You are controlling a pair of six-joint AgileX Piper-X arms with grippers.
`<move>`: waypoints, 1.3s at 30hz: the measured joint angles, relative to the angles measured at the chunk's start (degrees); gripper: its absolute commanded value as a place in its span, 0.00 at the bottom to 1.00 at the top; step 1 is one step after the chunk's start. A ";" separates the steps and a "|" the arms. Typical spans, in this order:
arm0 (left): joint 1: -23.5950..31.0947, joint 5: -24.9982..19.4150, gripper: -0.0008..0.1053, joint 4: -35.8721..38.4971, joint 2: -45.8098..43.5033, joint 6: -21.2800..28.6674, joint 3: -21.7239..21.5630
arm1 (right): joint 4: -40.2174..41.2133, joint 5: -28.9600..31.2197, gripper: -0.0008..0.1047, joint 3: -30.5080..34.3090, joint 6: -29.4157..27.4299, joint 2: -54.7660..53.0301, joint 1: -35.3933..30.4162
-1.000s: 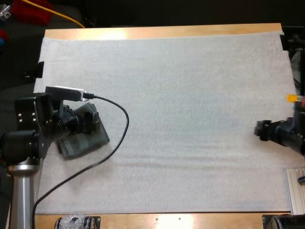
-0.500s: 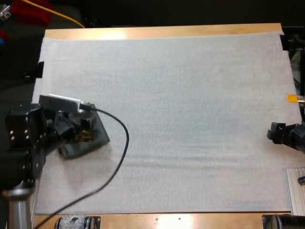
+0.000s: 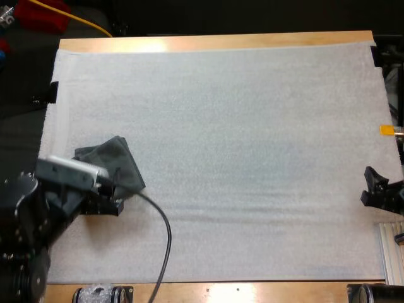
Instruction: Pick towel from pile, fold and stack
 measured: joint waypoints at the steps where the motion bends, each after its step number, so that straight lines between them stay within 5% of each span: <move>1: 0.00 0.74 0.66 0.00 -0.86 0.00 0.00 | 0.10 0.00 0.71 0.00 0.00 -1.01 0.00; 13: 0.00 2.07 0.66 3.92 -11.41 0.00 0.35 | 1.98 -2.95 0.71 0.00 0.00 -10.50 0.00; 24: 0.00 2.07 0.66 7.71 -23.50 0.00 6.58 | 7.13 -4.44 0.71 0.00 1.07 -14.78 0.00; 32: 0.00 1.23 0.66 8.09 -32.54 0.00 7.30 | 10.00 -4.44 0.71 0.27 1.60 -19.56 0.00; 39: 0.00 1.23 0.66 13.47 -36.35 3.61 7.52 | 10.49 -4.44 0.71 2.44 2.36 -25.17 0.00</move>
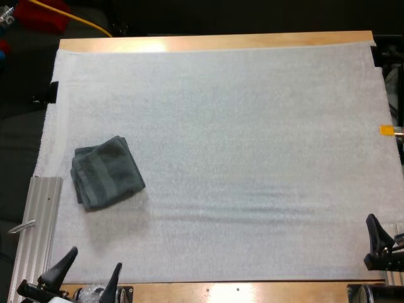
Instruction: Pick towel from pile, fold and stack
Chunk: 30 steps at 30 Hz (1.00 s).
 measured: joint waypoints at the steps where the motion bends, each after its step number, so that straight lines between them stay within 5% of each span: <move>1: 0.00 0.00 0.66 0.63 0.00 0.26 0.33 | 0.03 0.00 0.71 0.23 0.20 -0.74 0.00; 18: 0.00 0.00 0.66 6.83 0.00 1.08 5.18 | 1.11 0.00 0.71 1.98 1.09 -3.45 0.00; 30: 0.00 0.00 0.66 -5.30 0.00 -0.19 5.18 | -7.61 0.00 0.71 8.21 1.43 -3.45 0.00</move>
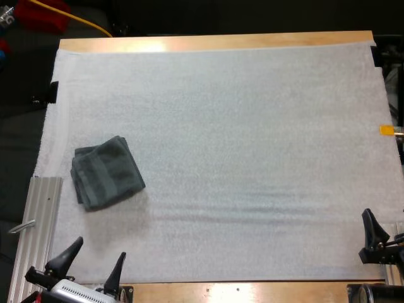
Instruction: Pick towel from pile, fold and stack
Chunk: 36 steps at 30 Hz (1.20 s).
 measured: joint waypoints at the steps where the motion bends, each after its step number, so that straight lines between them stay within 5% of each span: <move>1: 0.00 0.00 0.66 -1.02 0.00 0.00 0.00 | -0.01 0.00 0.71 0.59 0.00 0.00 0.00; 7: 0.00 0.00 0.66 -5.86 0.00 0.00 1.54 | -0.01 0.00 0.71 3.57 0.00 0.00 0.00; 13: 0.00 -0.17 0.66 -8.80 0.00 0.00 8.23 | -0.01 0.00 0.71 5.52 0.00 0.00 0.00; 23: 0.00 -14.48 0.66 -10.34 0.11 -2.59 17.10 | -0.20 0.00 0.71 8.24 -0.16 0.00 0.00; 36: 0.00 -15.09 0.66 -11.91 0.11 -2.56 19.47 | 1.18 0.00 0.71 12.20 -0.16 0.10 0.00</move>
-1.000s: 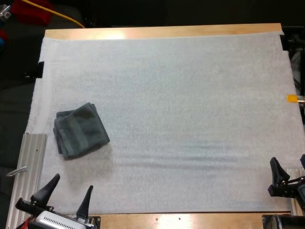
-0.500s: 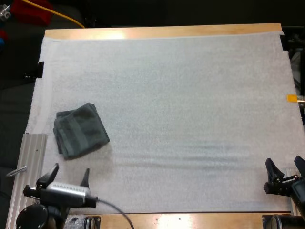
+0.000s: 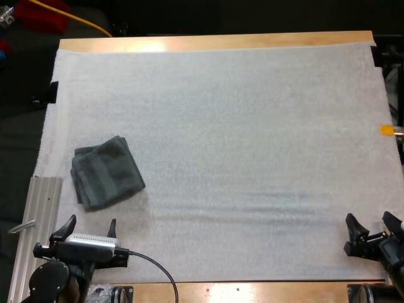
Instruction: Pick towel from pile, fold and stack
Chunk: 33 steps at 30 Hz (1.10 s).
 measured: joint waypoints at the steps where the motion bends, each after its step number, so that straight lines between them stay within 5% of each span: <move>1: 0.00 0.00 0.66 -0.01 0.00 0.00 0.00 | 0.16 0.00 0.71 0.25 0.00 0.00 0.00; 33: 0.00 0.00 0.66 -0.10 0.00 0.00 0.00 | 0.25 1.45 0.71 0.35 0.00 0.00 0.00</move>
